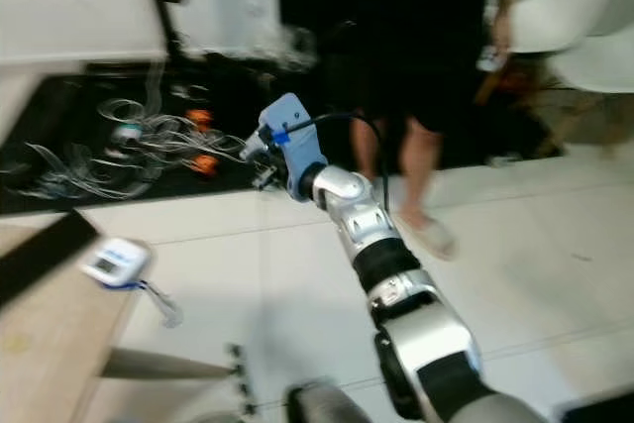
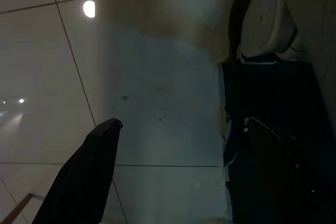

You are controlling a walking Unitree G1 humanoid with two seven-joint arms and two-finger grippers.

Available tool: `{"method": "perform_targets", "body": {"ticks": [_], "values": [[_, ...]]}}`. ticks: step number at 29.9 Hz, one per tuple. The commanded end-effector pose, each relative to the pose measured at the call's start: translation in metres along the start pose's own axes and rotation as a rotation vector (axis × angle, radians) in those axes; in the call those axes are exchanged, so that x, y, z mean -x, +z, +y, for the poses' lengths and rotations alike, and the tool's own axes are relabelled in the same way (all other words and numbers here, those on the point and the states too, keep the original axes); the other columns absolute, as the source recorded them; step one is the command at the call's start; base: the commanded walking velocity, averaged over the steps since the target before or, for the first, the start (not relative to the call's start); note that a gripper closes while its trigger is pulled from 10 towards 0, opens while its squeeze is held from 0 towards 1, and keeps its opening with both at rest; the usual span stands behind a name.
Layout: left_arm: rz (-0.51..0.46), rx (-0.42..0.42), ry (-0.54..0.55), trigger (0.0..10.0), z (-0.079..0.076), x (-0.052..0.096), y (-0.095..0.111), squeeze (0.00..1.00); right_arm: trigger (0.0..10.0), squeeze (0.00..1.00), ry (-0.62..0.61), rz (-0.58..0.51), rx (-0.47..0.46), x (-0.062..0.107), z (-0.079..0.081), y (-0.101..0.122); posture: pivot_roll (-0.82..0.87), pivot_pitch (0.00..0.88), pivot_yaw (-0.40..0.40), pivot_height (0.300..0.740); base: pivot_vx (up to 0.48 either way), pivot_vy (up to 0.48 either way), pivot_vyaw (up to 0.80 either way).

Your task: Picking trash to rubbish bin

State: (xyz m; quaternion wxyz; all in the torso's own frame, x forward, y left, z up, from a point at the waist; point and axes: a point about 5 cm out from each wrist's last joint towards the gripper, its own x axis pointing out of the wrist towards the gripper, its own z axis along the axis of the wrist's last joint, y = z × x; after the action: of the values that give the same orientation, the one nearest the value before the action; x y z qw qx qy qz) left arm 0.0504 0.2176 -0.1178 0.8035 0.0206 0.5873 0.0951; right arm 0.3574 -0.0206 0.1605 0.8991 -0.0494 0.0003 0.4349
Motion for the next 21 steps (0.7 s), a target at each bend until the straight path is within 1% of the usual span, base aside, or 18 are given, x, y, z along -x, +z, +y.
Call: {"method": "perform_targets", "body": {"ticks": [1, 14, 21], "values": [[-0.053, -0.007, -0.025, 10.0, -0.0080, -0.0017, 0.0134, 0.00, 10.0, 0.00, 0.017, -0.002, 0.006, -0.0028, 0.0045, 0.0004, 0.08, 0.048, -0.052, 0.740, 0.000, 0.000, 0.00], [-0.051, -0.010, -0.040, 10.0, -0.0082, -0.0017, 0.0130, 0.00, 10.0, 0.00, 0.013, -0.007, 0.004, -0.0030, 0.0044, 0.0008, 0.08, 0.052, -0.048, 0.740, 0.000, 0.000, 0.00], [-0.052, -0.012, -0.047, 10.0, -0.0083, -0.0017, 0.0135, 0.00, 10.0, 0.00, 0.012, -0.010, 0.003, -0.0030, 0.0043, 0.0011, 0.08, 0.052, -0.046, 0.740, 0.000, -0.332, 0.00]]}}
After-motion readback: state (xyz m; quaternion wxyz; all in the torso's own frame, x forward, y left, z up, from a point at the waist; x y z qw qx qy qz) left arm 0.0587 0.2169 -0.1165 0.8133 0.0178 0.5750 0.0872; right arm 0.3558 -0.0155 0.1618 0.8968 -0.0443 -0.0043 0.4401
